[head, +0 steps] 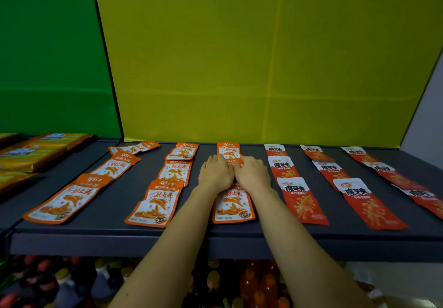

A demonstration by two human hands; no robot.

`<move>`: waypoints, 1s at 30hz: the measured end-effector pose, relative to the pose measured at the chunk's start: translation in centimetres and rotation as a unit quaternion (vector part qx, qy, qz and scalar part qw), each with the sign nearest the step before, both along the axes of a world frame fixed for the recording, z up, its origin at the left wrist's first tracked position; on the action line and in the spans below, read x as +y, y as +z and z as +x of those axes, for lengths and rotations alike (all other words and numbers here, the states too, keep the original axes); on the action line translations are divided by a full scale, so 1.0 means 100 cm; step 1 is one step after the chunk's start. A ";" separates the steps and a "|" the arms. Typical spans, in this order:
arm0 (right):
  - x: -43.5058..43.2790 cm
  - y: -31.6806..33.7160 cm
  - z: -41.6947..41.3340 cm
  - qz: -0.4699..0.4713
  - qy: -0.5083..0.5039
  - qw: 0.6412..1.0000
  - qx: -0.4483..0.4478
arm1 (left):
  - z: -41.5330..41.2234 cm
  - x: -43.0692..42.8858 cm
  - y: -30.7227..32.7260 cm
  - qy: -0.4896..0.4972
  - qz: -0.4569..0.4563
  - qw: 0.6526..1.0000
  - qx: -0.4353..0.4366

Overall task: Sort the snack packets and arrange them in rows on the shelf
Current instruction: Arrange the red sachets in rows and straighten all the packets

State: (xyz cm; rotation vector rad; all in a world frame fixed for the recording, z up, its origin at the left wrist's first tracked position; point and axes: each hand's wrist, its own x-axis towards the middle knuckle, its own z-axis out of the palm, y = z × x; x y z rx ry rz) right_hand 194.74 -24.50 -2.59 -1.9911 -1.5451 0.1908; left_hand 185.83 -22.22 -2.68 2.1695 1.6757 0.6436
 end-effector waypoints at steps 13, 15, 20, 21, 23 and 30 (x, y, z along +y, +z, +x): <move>-0.019 0.058 -0.051 0.065 0.102 0.993 0.002 | -0.105 -0.003 0.050 0.031 0.084 0.993 -0.080; -0.016 0.063 -0.072 0.035 0.112 0.993 0.011 | -0.130 0.003 0.042 0.041 0.049 0.996 -0.068; 0.000 0.039 -0.114 -0.035 0.093 0.995 0.027 | -0.154 0.008 0.020 0.015 0.004 1.000 -0.022; 0.002 0.032 -0.118 -0.039 0.081 0.996 0.027 | -0.153 0.009 0.016 0.006 0.005 1.000 -0.024; 0.002 0.020 -0.126 -0.048 0.058 0.997 0.033 | -0.151 0.012 0.008 -0.012 0.006 0.999 -0.035; -0.002 0.009 -0.136 -0.067 0.042 0.997 -0.002 | -0.147 0.021 -0.002 -0.052 0.016 0.998 0.016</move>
